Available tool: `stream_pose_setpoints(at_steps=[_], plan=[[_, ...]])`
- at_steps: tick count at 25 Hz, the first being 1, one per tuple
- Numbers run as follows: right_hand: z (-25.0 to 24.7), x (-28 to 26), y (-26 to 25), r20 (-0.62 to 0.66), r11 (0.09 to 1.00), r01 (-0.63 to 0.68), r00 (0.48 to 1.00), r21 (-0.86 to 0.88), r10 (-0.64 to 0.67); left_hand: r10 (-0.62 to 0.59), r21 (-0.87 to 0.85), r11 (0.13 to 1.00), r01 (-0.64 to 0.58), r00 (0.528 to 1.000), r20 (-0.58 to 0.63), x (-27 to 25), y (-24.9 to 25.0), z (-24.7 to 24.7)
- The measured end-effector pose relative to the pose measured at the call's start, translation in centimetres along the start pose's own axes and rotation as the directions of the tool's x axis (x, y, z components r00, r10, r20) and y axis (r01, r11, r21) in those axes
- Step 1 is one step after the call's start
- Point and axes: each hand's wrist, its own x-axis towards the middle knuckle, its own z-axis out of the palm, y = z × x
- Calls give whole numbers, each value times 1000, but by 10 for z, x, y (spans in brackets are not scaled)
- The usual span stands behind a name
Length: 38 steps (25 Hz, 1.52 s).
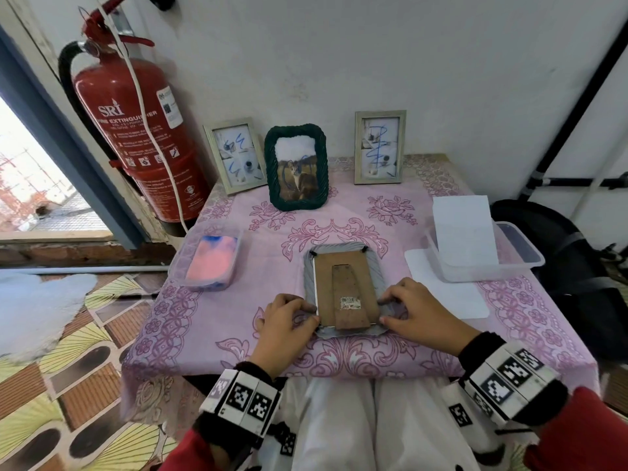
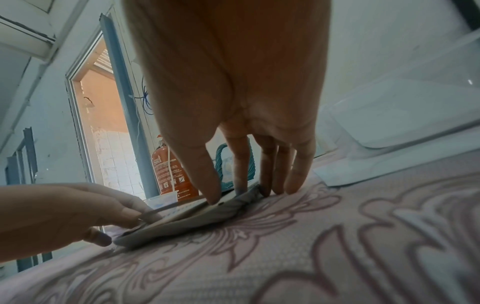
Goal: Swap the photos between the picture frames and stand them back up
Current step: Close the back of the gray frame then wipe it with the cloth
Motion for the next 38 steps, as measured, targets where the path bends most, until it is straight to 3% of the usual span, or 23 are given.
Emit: stream_pose_setpoints(at_steps=[5, 9, 14, 16, 20, 23, 26, 38], plan=[[-4, -7, 0, -11, 1000, 2, 1000, -16, -2, 11, 80, 997, -15, 999, 49, -5, -4, -6], [-9, -15, -3, -87, 987, -52, 995, -155, 39, 29, 172, 985, -31, 999, 14, -9, -5, -11], [-6, -17, -6, -109, 983, -75, 992, -168, 57, 26, 165, 986, -21, 999, -25, -13, -1, -6], [-2, -15, -4, -126, 990, -87, 989, -113, 73, 12, 119, 993, -6, 999, -44, -13, -1, -4], [4, -13, 2, -121, 977, -108, 984, 184, 131, -16, -51, 999, 13, 999, -48, -13, -4, 0], [9, -15, 7, -211, 997, 31, 977, 77, -14, -23, -115, 993, 20, 999, -28, -14, -5, 3], [10, -16, 5, -216, 992, 115, 971, 57, -100, -19, -113, 994, 15, 999, -38, -14, -7, 5], [14, -12, 3, -255, 972, 95, 966, 215, -37, 1, -136, 991, -8, 998, -55, -20, -3, 7]])
